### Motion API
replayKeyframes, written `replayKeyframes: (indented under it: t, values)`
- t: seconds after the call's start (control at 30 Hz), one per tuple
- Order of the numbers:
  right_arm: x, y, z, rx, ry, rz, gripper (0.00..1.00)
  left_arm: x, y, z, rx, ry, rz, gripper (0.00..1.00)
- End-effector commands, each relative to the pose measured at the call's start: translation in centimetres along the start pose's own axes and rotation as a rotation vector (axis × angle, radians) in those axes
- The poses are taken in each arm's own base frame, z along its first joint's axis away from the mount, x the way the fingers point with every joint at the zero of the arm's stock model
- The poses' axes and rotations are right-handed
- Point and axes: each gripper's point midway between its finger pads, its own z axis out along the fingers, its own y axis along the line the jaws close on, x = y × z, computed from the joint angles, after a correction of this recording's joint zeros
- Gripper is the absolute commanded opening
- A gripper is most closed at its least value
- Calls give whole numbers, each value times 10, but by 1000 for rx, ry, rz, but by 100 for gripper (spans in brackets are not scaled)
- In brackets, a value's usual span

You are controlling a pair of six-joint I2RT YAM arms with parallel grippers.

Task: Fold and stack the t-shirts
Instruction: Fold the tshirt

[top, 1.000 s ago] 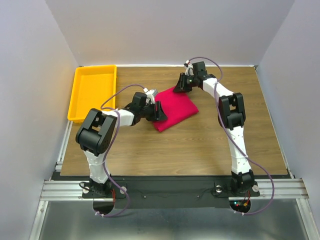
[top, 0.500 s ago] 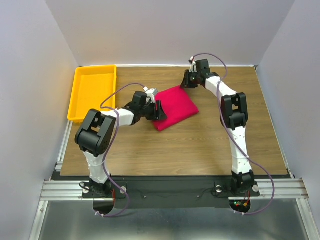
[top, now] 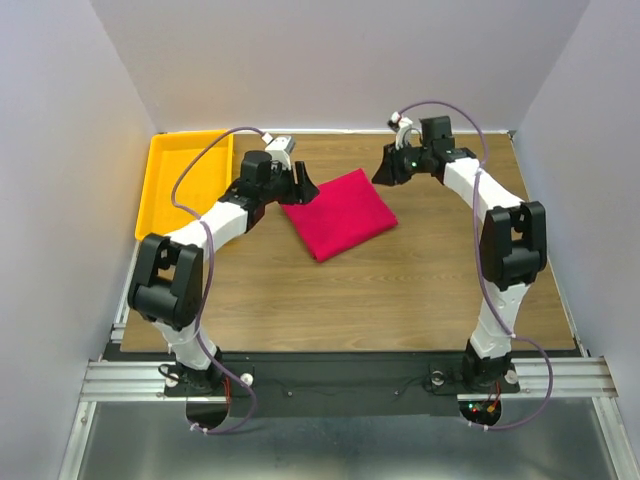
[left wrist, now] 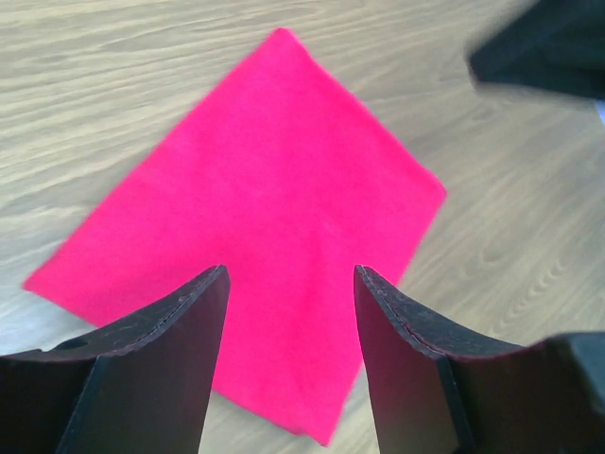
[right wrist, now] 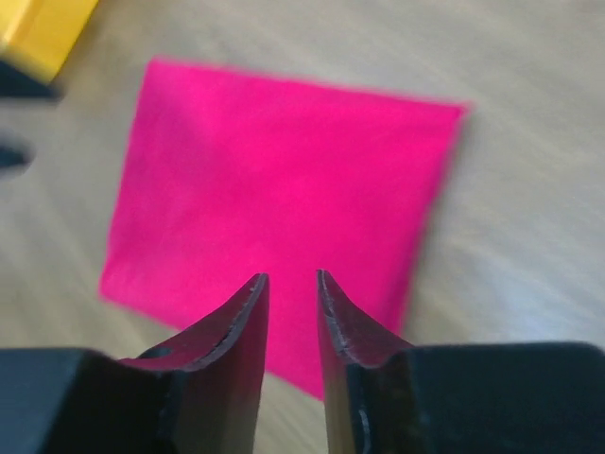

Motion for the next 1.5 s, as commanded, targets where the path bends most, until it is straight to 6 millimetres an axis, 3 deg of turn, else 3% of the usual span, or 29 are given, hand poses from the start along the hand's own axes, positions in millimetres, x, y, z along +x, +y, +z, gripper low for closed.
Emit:
replayKeyframes:
  t: [0.0, 0.2, 0.4, 0.47, 0.53, 0.63, 0.67, 0.7, 0.73, 0.77, 0.87, 0.9, 0.93, 0.97, 1.0, 1.03, 1.07, 1.1, 1.13, 1.17, 1.27, 1.47]
  values:
    - [67, 32, 16, -250, 120, 87, 29, -3, 12, 17, 28, 3, -47, 65]
    - [99, 31, 21, -253, 183, 161, 25, 0, 37, 47, 16, 27, -102, 64]
    - [134, 4, 30, -115, 270, 220, 20, 28, 72, 69, -72, 106, -139, 63]
    - [136, 5, 29, -124, 275, 215, 23, 34, 79, 72, -90, 129, -120, 63]
    - [119, 15, 20, -160, 237, 165, 31, 24, 76, 70, -81, 106, -88, 62]
    - [85, 30, -1, -188, 174, 53, 44, -20, 59, 50, -61, -10, 14, 63]
    - [75, 34, -7, -184, 160, 26, 48, -45, 46, 35, -52, -68, 54, 63]
    - [61, 34, -17, -153, 135, -19, 56, -57, 44, 26, -61, -96, 101, 64]
    - [55, 33, -21, -130, 126, -36, 60, -68, 44, 17, -94, -129, 124, 64]
    - [49, 31, -24, -105, 118, -45, 64, -92, 35, -4, -114, -194, 165, 66]
    - [49, 11, -23, 8, 137, -34, 71, -108, 46, -42, -256, -288, 227, 68]
    - [48, 4, -21, 42, 140, -2, 72, -127, 35, -71, -273, -367, 247, 70]
    - [54, -7, -18, 90, 159, 19, 77, -118, 44, -83, -322, -385, 249, 72]
    - [62, -16, -10, 124, 180, 75, 78, -130, 32, -113, -330, -460, 250, 82]
    - [63, -25, -6, 158, 185, 101, 79, -130, 32, -127, -344, -493, 232, 87]
    - [72, -37, 0, 208, 209, 130, 80, -112, 45, -137, -390, -501, 185, 94]
    - [77, -43, 4, 231, 219, 164, 80, -121, 34, -166, -385, -579, 175, 98]
    - [75, -48, 7, 250, 216, 168, 80, -115, 32, -176, -385, -595, 163, 99]
    - [78, -52, 8, 261, 221, 179, 80, -96, 40, -181, -401, -577, 149, 99]
    - [83, -54, 13, 259, 234, 183, 80, -99, 29, -203, -381, -631, 137, 98]
    - [84, -54, 20, 235, 235, 195, 80, -74, 21, -222, -349, -637, 109, 99]
    - [104, -39, 34, 117, 267, 266, 77, -36, 10, -227, -260, -590, 45, 98]
